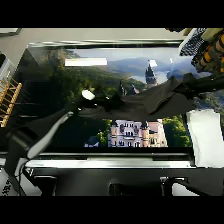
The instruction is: Fold the clothes and pants, and hang the long-sleeved shirts on hangers.
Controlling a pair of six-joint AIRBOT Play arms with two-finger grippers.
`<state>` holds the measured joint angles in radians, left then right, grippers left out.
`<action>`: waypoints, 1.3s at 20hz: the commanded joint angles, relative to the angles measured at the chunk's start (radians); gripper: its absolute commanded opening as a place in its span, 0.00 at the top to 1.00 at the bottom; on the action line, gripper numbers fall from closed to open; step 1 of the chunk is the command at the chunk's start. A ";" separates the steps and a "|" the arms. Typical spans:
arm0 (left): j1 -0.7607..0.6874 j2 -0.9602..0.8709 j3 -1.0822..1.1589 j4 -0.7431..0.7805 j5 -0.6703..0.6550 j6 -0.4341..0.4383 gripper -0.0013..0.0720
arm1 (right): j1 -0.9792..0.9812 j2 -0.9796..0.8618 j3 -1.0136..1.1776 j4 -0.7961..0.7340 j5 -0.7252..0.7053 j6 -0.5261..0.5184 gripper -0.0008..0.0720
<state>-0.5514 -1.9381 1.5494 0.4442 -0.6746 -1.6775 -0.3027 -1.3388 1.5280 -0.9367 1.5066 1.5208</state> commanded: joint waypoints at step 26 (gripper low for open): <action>0.372 0.313 0.411 0.898 -0.872 -0.192 0.96 | 0.325 -0.032 0.110 -0.020 -0.092 0.103 0.95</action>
<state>-0.3225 -1.7668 1.9594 1.1423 -1.3834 -1.8885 -0.0933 -1.3384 1.6367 -0.9325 1.4796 1.5944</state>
